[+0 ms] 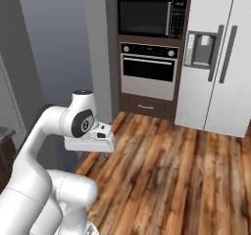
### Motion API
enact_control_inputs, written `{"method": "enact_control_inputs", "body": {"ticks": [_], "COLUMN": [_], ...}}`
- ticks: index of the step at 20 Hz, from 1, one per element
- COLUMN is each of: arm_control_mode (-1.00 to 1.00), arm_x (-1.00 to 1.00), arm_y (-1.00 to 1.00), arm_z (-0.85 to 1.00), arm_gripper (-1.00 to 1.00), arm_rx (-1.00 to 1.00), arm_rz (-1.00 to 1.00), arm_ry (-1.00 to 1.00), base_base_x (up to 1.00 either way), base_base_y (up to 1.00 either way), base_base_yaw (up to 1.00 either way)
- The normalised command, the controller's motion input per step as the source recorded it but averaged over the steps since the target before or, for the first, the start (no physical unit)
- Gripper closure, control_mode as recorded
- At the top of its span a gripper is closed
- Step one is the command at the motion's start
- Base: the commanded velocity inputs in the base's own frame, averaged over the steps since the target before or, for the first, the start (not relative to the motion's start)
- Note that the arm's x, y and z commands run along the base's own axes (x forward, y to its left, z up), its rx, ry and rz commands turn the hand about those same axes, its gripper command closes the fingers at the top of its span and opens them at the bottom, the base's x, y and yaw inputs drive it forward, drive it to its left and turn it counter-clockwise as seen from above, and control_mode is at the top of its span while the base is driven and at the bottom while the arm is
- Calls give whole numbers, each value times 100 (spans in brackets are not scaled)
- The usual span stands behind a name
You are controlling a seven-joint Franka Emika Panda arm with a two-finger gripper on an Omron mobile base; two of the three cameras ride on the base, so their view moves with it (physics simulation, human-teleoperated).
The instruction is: Four empty soda cans are scattered around the kitchen. Gather all the cans and cluster them next to the stove for recycling.
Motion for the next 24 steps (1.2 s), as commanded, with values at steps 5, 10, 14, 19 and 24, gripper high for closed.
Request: {"method": "enact_control_inputs", "body": {"ticks": [5, 10, 14, 19, 24], "arm_control_mode": [100, 100, 100, 100, 100], "arm_x": [0, 0, 0, 0, 0], "arm_y": [0, 0, 0, 0, 0], "arm_z": [0, 0, 0, 0, 0], "arm_gripper": [-100, -100, -100, -100, -100], "arm_rx": [0, 0, 0, 0, 0], "arm_rz": [0, 0, 0, 0, 0], "arm_ry": [0, 0, 0, 0, 0], "base_base_x": [100, 100, 100, 100, 98], "base_base_y": [0, -2, -4, -11, -29], "base_base_yaw": [-6, -3, -1, -2, -4]}}
